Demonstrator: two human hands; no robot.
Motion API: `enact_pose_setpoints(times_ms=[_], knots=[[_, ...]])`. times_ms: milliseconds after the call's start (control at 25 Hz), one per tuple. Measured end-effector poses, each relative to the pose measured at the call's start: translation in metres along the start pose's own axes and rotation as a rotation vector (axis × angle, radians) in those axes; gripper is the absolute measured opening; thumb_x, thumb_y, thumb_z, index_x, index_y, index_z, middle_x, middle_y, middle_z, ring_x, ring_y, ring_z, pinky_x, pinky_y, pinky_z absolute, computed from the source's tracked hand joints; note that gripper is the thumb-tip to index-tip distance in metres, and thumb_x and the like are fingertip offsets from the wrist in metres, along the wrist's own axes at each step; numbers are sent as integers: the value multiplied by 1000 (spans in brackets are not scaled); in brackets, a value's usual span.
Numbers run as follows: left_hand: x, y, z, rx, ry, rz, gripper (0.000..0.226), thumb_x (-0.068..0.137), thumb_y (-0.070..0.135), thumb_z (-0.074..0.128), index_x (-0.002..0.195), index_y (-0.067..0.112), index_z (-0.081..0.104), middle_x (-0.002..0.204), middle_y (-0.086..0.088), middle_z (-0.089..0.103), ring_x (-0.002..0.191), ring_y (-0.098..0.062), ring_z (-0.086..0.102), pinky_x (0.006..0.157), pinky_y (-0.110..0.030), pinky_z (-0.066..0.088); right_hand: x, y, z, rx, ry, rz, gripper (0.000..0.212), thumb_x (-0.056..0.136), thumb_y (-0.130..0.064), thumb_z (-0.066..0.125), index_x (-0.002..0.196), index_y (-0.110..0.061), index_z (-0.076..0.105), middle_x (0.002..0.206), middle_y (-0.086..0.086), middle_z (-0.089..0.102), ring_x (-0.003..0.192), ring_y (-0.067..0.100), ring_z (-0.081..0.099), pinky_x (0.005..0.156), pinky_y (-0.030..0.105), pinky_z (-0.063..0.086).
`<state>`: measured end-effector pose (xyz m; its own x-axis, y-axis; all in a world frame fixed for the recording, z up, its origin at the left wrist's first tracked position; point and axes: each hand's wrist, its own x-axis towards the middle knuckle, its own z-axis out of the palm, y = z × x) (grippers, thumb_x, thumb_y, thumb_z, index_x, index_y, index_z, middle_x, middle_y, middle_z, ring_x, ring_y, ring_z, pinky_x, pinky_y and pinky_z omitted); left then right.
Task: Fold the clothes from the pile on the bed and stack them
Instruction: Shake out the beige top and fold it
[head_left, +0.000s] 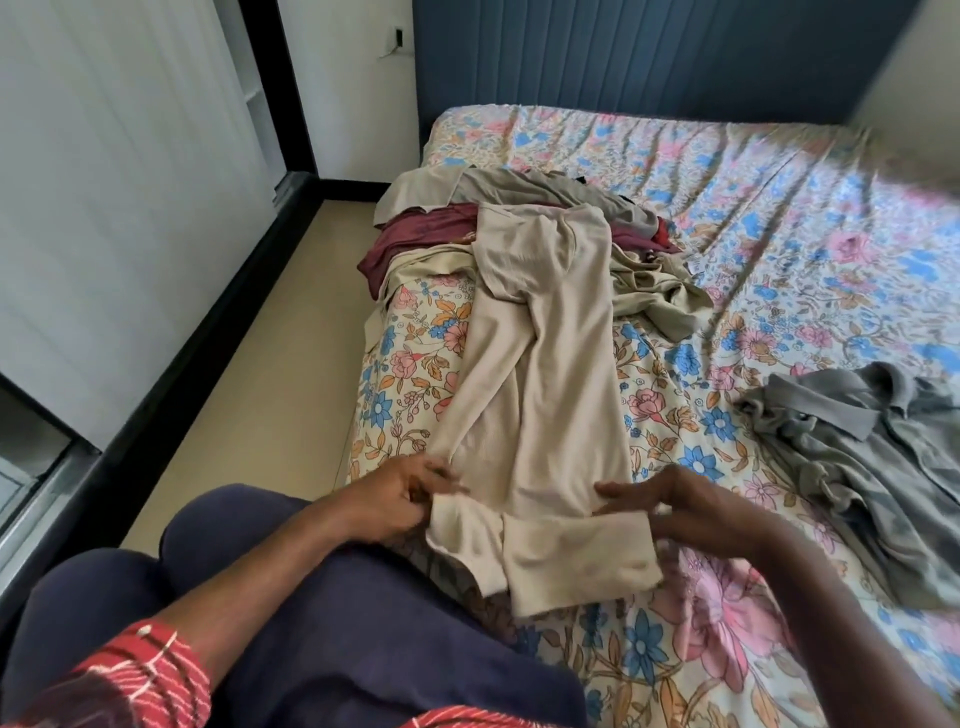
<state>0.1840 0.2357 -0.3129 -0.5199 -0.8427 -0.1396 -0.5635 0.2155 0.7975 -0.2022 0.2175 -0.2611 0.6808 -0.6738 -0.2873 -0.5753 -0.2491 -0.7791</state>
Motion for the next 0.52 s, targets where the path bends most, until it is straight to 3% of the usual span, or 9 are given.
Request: enact_pose_setpoints(times_ms=[40,80,160,240,320,400,520], knots=[[5,6,-7,-285,16,-140,28,98,12,64,111,32,79,118,13,71,97,-1,64,91,-29,52,7,-5,-7,170,75,5,22,100,-9,63,115,-15,79,110,-2,78,100,8,75,86,27,59],[12,8,-10,-469,93,-253,25,100,11,62,104,28,81,104,4,75,78,-10,63,71,-29,51,15,-6,-11,299,206,65,19,102,-12,61,106,-3,77,89,4,79,76,13,75,68,27,60],[25,16,-9,-702,349,-472,19,103,20,59,101,17,77,83,-8,73,51,-14,53,43,-26,39,33,0,-12,473,465,277,46,94,-42,65,98,4,71,69,10,67,48,16,59,45,29,48],[34,21,-4,-830,550,-607,31,99,40,63,105,11,74,82,-11,75,52,-15,55,38,-23,36,47,10,-11,528,546,409,71,81,-61,67,101,7,68,67,13,59,46,21,50,46,32,42],[37,18,2,-878,608,-616,41,92,49,69,105,11,74,95,-14,76,64,-21,59,42,-25,42,53,19,-11,556,569,414,77,78,-61,71,101,12,66,68,12,59,51,23,51,50,32,45],[37,16,7,-862,629,-579,35,88,40,76,103,9,72,99,-15,74,66,-21,59,44,-26,45,53,17,-11,591,586,409,78,74,-61,76,101,11,68,77,15,62,60,27,53,56,35,47],[42,13,14,-792,700,-553,19,87,21,79,94,4,74,94,-18,77,64,-21,59,45,-25,44,55,15,-6,557,618,429,56,79,-55,78,92,0,74,70,13,61,54,23,53,54,35,45]])
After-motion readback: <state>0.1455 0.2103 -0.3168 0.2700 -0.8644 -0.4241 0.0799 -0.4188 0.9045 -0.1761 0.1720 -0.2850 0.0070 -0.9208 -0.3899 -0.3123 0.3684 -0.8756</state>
